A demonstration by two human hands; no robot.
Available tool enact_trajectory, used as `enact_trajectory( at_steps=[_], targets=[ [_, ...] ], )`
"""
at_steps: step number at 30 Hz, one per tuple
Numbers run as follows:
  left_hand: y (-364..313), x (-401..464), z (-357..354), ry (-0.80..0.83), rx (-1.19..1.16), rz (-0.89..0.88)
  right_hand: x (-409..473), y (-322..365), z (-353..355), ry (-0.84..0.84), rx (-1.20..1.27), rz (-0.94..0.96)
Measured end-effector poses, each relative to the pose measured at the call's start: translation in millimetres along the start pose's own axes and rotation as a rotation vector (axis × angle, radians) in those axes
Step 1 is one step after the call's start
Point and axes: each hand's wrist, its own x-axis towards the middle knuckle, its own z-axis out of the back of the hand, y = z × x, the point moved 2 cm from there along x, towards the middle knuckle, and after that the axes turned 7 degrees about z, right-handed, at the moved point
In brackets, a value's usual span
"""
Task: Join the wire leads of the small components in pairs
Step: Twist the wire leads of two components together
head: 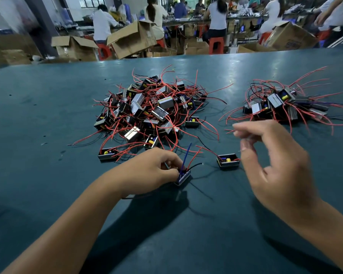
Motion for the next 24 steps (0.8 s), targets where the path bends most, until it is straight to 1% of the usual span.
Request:
enact_trajectory(
  at_steps=[1,2,3,4,5,7,9,10,14,16,18,19,21,23,24],
  targets=[
    [1,0,1,0.008,-0.010,-0.002,-1,7,3,-0.005,0.006,0.077],
    [0,-1,1,0.014,-0.023,-0.009,-2,13,4,0.034,0.030,0.149],
    [-1,-2,1,0.022,-0.036,-0.016,-5,19,2,0.127,0.067,0.199],
    [-2,-3,1,0.032,-0.057,-0.015,-8,24,-1,0.256,0.101,0.219],
    [-1,-3,1,0.041,-0.085,-0.003,-12,27,-6,0.388,0.112,0.212],
    [0,-4,2,0.057,-0.150,0.033,-19,28,-19,0.609,0.056,0.164],
    [1,-6,2,0.077,-0.211,0.046,-25,24,-34,0.777,-0.040,0.120],
    [2,-6,3,0.087,-0.229,0.042,-29,21,-40,0.821,-0.083,0.110],
    [8,-8,9,0.169,-0.251,-0.009,-36,14,-54,0.884,-0.125,0.093],
    [11,-10,15,0.221,-0.246,-0.040,-36,13,-55,0.880,-0.108,0.081],
    [13,-12,22,0.226,-0.216,-0.041,-35,13,-55,0.867,-0.108,0.077],
    [14,-13,26,0.210,-0.168,-0.038,-34,14,-55,0.863,-0.111,0.076],
    [14,-18,34,0.155,0.013,-0.037,-34,16,-56,0.859,-0.124,0.079],
    [11,-28,45,0.063,0.276,-0.015,-33,18,-55,0.854,-0.140,0.085],
    [6,-34,51,-0.015,0.415,0.008,-33,20,-55,0.842,-0.150,0.095]
  ],
)
